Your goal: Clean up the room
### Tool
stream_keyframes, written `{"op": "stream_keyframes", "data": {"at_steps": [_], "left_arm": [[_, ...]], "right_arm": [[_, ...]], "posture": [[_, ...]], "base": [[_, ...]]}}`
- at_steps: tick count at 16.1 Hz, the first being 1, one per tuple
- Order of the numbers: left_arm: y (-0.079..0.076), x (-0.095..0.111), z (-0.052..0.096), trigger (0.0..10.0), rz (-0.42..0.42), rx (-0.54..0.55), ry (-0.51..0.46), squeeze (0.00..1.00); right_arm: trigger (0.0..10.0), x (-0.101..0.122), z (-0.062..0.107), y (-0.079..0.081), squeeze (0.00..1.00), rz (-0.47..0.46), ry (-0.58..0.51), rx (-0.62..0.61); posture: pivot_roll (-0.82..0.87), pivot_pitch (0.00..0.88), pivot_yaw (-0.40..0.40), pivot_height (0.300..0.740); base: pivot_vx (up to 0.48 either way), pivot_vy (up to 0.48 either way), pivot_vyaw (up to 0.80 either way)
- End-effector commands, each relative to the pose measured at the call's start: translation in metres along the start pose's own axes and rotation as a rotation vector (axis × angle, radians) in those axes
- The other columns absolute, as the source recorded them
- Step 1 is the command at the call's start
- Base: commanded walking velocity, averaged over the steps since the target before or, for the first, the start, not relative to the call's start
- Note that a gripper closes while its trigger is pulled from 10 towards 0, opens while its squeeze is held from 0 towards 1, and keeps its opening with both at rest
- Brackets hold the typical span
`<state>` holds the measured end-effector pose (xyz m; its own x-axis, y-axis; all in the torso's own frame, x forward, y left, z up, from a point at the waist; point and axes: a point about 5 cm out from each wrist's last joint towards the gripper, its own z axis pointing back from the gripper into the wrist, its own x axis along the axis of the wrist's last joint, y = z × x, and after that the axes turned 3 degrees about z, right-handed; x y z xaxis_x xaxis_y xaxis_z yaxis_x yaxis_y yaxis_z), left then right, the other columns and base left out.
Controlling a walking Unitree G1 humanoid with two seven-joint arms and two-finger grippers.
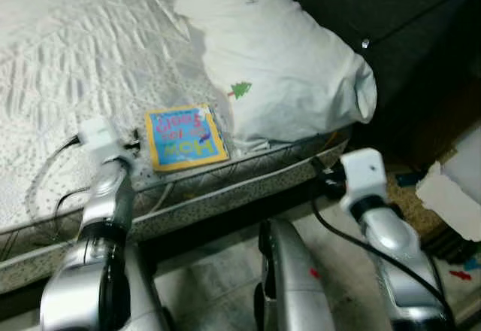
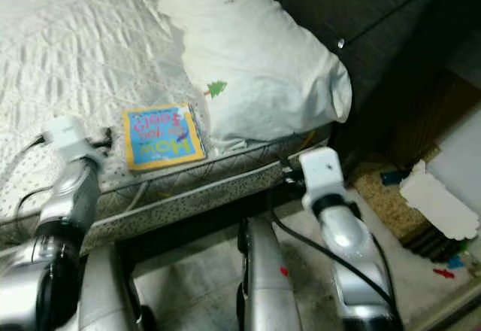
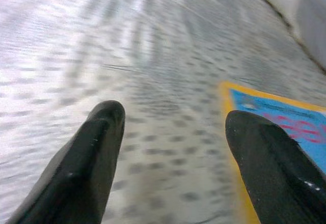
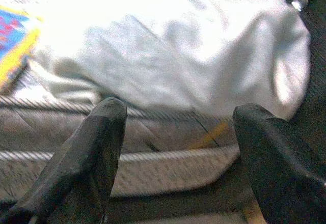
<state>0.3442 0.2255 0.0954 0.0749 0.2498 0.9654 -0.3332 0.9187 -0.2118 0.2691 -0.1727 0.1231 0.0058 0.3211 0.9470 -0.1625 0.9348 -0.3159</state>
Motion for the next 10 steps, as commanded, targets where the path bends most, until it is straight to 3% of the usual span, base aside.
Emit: {"op": "stream_keyframes", "data": {"at_steps": [1,4,6,10], "left_arm": [[0.0,0.004,0.006,10.0,-0.029,0.012,-0.046,1.0],[0.012,0.009,0.039,10.0,-0.102,0.061,-0.156,1.0],[0.002,-0.013,0.06,10.0,-0.102,-0.017,-0.04,1.0],[0.007,-0.028,0.064,10.0,-0.005,0.049,0.099,1.0]], "right_arm": [[10.0,0.0,-0.004,0.002,0.0,-0.003,-0.007,-0.005],[10.0,0.007,-0.024,0.01,0.0,-0.04,-0.051,-0.01],[10.0,0.016,-0.043,0.018,0.0,-0.064,-0.099,-0.005],[10.0,0.018,-0.052,0.024,0.0,-0.072,-0.108,-0.01]], "posture": [[-0.06,0.033,-0.025,0.506],[0.0,0.0,-0.012,0.506],[0.04,0.0,-0.006,0.506],[0.05,0.0,0.0,0.506]], "base": [[0.0,0.0,0.0],[0.0,0.0,0.0],[0.0,0.0,0.0],[0.0,0.0,0.0]]}}
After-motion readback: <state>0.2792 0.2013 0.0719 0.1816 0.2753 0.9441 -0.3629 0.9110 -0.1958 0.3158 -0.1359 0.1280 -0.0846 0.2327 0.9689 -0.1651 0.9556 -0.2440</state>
